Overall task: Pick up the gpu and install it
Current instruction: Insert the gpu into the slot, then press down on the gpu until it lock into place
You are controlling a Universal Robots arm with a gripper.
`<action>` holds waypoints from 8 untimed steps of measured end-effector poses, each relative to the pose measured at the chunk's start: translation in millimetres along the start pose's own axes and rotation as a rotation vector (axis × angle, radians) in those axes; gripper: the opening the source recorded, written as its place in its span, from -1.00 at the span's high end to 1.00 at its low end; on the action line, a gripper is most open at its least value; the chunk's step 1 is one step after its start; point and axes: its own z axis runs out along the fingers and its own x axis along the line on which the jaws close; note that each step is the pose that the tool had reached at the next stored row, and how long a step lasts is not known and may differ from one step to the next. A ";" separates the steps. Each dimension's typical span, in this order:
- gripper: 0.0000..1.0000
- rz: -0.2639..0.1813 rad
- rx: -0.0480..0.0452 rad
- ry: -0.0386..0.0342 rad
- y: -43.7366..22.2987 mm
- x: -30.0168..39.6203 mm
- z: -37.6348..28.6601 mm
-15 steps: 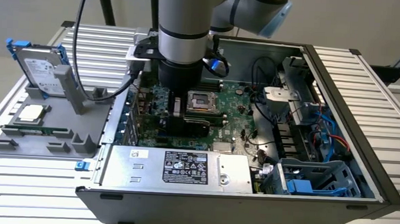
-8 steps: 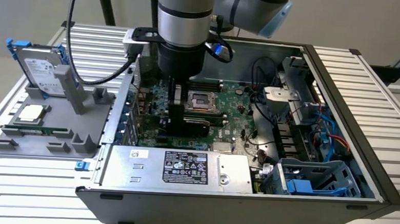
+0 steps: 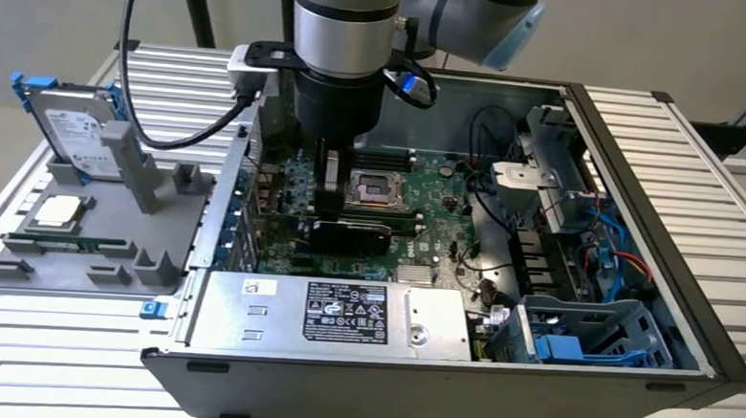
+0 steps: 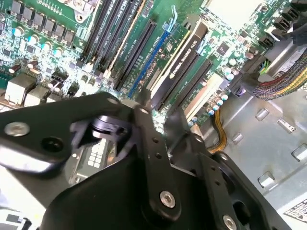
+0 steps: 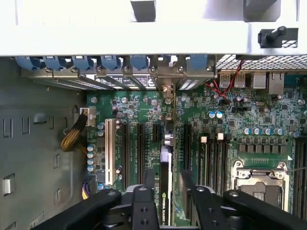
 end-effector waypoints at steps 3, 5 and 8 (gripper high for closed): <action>1.00 0.000 0.0000 0.0001 0.0 0.0 0.0; 1.00 0.000 -0.0001 0.0001 0.0 0.0 0.0; 1.00 0.000 0.0000 -0.0005 0.0 0.0 0.0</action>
